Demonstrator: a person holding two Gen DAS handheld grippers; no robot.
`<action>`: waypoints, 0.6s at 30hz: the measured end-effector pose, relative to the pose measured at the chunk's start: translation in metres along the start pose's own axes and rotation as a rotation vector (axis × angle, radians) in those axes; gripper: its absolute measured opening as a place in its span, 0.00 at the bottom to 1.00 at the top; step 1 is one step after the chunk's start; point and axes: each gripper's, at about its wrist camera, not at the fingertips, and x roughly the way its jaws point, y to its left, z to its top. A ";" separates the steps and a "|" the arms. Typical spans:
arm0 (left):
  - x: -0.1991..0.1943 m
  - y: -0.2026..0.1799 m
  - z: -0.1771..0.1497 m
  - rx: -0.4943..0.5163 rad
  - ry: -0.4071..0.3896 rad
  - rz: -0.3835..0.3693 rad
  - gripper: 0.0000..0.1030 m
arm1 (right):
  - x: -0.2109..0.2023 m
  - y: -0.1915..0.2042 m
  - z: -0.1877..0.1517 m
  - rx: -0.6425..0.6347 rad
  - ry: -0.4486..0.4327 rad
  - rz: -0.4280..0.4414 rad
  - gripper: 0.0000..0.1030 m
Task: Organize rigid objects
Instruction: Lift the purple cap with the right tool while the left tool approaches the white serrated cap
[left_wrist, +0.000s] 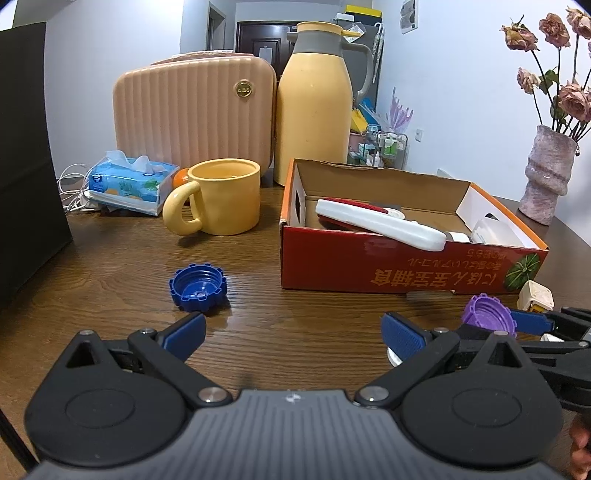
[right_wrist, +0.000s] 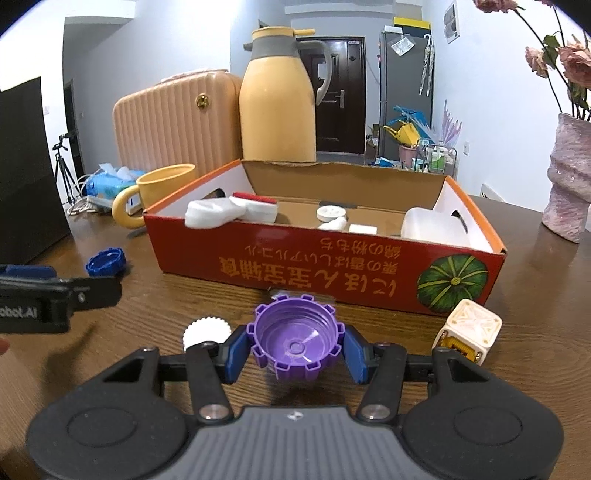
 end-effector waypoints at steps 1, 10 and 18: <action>0.001 -0.001 0.000 0.002 0.000 -0.002 1.00 | -0.001 -0.001 0.000 0.002 -0.005 0.000 0.52; 0.006 -0.016 0.000 0.019 0.010 -0.031 1.00 | -0.010 -0.011 0.002 0.021 -0.035 -0.011 0.52; 0.011 -0.040 -0.004 0.065 0.028 -0.053 1.00 | -0.018 -0.025 0.002 0.046 -0.056 -0.025 0.52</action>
